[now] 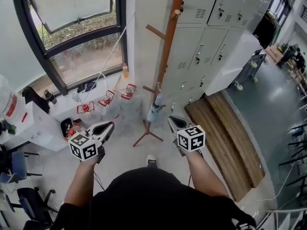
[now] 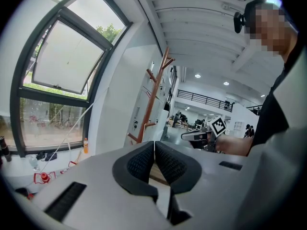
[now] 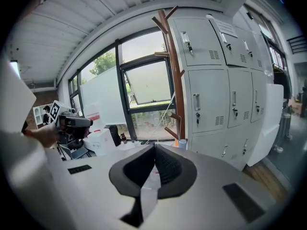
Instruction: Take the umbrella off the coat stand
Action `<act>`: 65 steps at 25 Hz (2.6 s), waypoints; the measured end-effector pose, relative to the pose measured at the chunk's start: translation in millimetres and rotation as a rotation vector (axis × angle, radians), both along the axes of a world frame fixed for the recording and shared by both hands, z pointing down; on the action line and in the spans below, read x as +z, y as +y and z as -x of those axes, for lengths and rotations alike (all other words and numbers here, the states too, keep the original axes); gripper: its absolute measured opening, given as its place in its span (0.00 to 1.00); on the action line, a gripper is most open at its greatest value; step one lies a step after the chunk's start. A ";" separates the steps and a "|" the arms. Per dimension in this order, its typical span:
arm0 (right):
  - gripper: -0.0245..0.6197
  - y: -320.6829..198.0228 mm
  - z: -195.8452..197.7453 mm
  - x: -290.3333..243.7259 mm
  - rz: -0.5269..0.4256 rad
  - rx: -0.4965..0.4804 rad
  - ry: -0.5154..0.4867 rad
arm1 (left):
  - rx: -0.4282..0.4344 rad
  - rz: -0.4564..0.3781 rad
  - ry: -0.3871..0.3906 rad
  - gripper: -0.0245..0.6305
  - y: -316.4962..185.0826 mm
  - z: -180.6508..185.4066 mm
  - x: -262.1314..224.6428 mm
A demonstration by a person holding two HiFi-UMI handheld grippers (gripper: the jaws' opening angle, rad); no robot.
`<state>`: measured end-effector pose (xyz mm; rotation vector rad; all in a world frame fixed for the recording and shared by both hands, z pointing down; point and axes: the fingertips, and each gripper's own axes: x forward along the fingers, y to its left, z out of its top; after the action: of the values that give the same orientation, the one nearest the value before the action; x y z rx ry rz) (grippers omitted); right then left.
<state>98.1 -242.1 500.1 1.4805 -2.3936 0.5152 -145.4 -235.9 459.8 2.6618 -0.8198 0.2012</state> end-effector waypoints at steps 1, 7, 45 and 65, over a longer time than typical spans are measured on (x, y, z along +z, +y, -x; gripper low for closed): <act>0.06 -4.3 -2.1 0.8 0.000 0.000 -0.001 | -0.002 0.002 -0.001 0.08 -3.5 -1.6 0.7; 0.06 -27.9 -15.1 7.1 0.009 0.002 -0.010 | -0.011 0.019 -0.011 0.08 -22.3 -9.7 8.4; 0.06 -126.5 -33.3 57.4 0.014 0.014 -0.006 | -0.001 0.081 -0.011 0.08 -94.0 -41.5 47.2; 0.10 -201.1 -20.0 85.6 0.031 -0.017 0.018 | -0.031 0.124 0.003 0.08 -122.1 -38.8 64.9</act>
<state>118.2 -443.1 585.7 1.4447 -2.3717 0.5312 -106.7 -358.0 524.7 2.5323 -0.8194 0.2330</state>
